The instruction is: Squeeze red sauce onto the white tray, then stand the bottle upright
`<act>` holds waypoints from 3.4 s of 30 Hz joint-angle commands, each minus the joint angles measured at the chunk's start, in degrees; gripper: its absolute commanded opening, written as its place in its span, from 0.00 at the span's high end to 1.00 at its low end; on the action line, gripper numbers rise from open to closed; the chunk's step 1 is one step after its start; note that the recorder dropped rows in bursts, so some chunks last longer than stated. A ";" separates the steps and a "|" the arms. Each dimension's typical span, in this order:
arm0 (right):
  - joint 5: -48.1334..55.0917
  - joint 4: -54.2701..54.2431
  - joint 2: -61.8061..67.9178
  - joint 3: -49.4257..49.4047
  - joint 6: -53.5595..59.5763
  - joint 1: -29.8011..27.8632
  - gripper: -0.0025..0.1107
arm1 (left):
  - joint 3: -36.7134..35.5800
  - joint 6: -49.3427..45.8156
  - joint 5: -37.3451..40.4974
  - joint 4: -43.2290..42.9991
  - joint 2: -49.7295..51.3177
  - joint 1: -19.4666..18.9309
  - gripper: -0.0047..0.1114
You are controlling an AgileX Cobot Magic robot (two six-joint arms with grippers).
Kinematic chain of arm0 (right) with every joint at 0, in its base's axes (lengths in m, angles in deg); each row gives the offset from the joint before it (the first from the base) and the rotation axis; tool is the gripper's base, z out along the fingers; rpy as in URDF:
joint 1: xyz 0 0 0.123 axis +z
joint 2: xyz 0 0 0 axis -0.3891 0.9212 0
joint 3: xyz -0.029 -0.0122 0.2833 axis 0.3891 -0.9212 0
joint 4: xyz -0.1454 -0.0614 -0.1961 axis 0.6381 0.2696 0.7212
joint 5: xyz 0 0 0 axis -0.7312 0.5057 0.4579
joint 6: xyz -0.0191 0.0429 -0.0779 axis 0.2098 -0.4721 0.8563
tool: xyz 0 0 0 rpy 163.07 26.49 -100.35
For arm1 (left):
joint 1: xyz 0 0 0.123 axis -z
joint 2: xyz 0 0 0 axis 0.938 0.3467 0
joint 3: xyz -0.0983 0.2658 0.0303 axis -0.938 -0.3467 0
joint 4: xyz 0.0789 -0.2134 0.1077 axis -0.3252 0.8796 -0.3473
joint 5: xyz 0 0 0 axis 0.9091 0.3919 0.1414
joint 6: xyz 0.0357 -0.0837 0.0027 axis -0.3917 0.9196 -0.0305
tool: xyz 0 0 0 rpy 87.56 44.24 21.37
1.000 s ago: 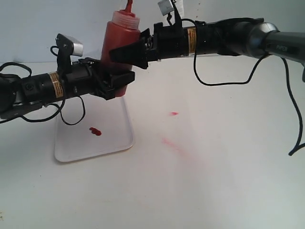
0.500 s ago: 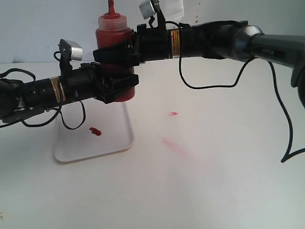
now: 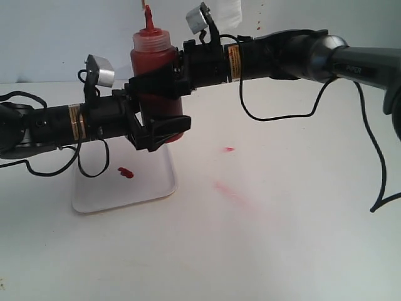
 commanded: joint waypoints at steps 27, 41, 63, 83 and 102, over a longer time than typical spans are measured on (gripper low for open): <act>-1.80 9.57 -12.67 -36.52 33.24 -16.03 0.98 | 0.45 -0.79 9.30 6.01 -0.72 0.25 0.06; -1.80 8.68 -12.67 -36.93 33.70 -15.48 0.67 | 0.45 -0.96 9.99 8.35 -0.72 0.25 0.06; -1.80 5.40 -21.04 -36.93 31.50 -15.47 0.05 | 0.45 -0.96 9.90 8.35 -0.72 0.25 0.06; 10.93 -17.04 -39.54 -36.93 31.50 -15.51 0.23 | 0.45 -0.96 7.93 5.76 -1.15 0.25 0.06; 62.68 -20.58 -67.73 -49.98 20.80 -15.61 0.97 | 0.06 22.87 2.42 -23.59 -35.14 -0.76 0.96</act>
